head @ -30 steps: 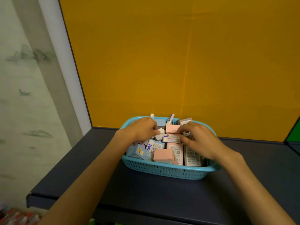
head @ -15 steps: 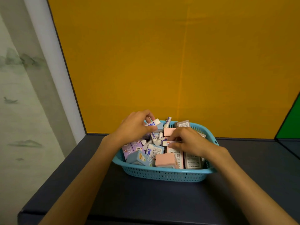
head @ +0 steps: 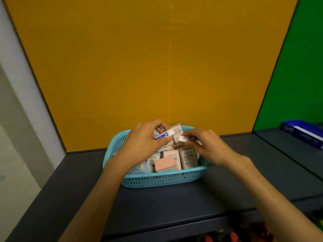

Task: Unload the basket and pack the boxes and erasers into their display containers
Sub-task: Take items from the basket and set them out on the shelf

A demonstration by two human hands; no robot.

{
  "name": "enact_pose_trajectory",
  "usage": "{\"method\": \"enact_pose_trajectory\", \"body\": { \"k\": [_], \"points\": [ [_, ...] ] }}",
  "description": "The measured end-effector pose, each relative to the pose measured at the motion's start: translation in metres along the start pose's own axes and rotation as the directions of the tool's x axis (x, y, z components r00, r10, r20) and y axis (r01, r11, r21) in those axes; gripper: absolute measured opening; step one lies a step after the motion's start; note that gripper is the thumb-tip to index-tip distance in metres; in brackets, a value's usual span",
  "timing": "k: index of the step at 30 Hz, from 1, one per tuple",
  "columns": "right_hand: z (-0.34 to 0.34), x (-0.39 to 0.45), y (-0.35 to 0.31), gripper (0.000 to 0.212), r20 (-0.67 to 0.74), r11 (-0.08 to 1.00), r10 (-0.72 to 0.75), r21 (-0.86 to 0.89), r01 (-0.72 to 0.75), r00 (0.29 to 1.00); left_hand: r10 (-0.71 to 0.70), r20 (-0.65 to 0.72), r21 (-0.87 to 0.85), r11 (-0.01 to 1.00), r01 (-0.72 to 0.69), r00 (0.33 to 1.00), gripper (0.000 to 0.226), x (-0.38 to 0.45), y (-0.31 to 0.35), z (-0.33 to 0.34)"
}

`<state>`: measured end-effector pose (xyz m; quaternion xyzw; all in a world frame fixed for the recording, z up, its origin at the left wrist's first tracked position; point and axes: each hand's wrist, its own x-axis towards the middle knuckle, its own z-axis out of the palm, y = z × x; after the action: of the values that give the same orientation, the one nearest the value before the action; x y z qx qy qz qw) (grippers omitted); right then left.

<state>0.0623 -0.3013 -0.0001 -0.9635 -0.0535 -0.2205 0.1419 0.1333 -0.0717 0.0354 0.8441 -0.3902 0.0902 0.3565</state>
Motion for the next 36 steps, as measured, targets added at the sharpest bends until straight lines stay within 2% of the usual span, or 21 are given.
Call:
{"method": "enact_pose_trajectory", "body": {
  "k": [6,15,27,36],
  "points": [
    [-0.042,-0.057,0.034,0.02,-0.054,0.99,0.088,-0.102,-0.093,0.995,0.121,0.084,-0.072,0.991,-0.115,0.989,0.023,0.014,0.043,0.049],
    [-0.097,-0.159,0.103,0.018,-0.135,0.968,0.225,-0.086,-0.238,0.965,0.222,0.192,-0.12,0.972,-0.202,0.956,0.021,0.034,0.126,0.134],
    [-0.183,-0.302,0.245,0.015,-0.146,0.952,0.307,0.026,-0.306,0.941,0.208,0.248,-0.053,0.978,-0.202,0.946,0.017,0.054,0.283,0.282],
    [-0.204,-0.321,0.327,0.016,-0.099,0.95,0.312,0.044,-0.309,0.945,0.134,0.276,0.036,0.988,-0.15,0.952,0.017,0.096,0.31,0.342]
  ]
}}
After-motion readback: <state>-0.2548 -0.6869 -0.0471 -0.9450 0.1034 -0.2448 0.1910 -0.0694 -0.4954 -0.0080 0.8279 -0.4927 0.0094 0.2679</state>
